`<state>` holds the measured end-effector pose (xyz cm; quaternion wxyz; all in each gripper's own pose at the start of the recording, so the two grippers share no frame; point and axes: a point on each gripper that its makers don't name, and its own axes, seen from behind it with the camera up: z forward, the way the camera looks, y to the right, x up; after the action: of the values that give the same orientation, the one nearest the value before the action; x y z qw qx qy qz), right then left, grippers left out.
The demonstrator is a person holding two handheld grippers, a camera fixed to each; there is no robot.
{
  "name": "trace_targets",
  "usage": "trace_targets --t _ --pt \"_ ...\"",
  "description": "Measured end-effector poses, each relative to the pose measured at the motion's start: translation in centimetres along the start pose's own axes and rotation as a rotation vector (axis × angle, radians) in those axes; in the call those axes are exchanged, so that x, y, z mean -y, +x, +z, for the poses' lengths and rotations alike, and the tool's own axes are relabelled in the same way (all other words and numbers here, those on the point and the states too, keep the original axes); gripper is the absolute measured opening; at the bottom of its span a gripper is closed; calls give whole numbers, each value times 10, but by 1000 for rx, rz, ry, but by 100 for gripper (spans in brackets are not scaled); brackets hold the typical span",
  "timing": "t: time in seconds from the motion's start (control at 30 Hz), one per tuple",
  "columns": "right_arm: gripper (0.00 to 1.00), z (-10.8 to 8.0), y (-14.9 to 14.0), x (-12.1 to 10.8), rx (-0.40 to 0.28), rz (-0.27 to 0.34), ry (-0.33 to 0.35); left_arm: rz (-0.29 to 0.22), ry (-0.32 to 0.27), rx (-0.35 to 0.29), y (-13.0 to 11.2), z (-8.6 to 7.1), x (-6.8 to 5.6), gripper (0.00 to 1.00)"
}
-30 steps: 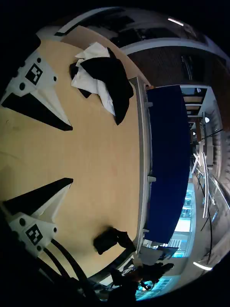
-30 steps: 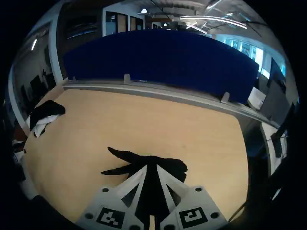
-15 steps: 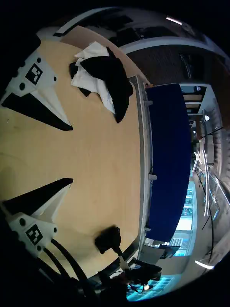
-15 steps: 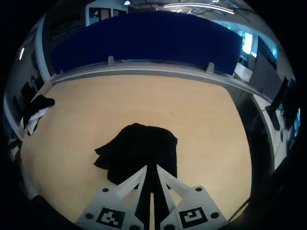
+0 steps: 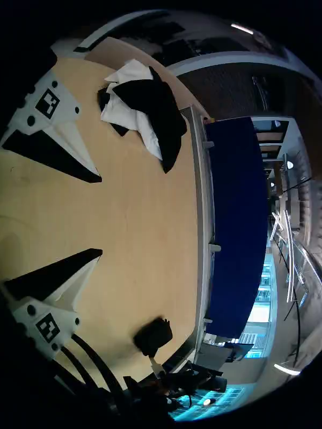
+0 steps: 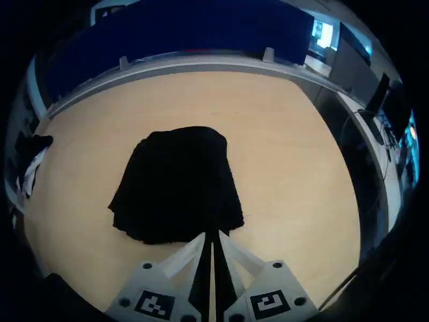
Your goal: Fold towel
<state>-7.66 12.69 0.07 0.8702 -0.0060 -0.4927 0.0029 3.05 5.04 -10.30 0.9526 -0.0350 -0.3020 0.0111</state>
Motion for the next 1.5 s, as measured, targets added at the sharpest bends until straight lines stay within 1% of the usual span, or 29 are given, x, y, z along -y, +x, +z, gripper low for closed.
trace_targets --t 0.2,0.4,0.63,0.87,1.0,1.03,1.17,1.3,1.4,1.43,1.5 --pt "2 9 -15 -3 30 18 -11 3 -1 -1 2 0 -1 91" --pt "3 14 -21 -4 45 28 -16 8 -4 0 1 1 -4 91" --pt "5 18 -28 -3 59 34 -21 10 -3 1 0 0 -3 91" --pt "16 19 -28 -6 53 46 -35 13 -3 -1 1 0 -3 91" --pt "20 17 -27 -8 42 51 -42 15 -5 -1 2 1 -3 91" --pt "23 17 -27 -8 40 53 -44 15 -5 -1 2 1 -4 91" --pt "42 14 -29 -9 30 54 -56 18 -9 -3 3 2 -5 91" --pt "66 11 -30 -9 16 53 -59 16 -10 -6 4 2 -4 91" --pt "82 8 -31 -9 5 58 -58 15 -12 -7 4 1 -3 91" --pt "85 7 -31 -9 2 60 -60 15 -13 -8 4 1 -3 91" --pt "90 6 -30 -10 -5 63 -64 16 -14 -9 5 0 -3 91"
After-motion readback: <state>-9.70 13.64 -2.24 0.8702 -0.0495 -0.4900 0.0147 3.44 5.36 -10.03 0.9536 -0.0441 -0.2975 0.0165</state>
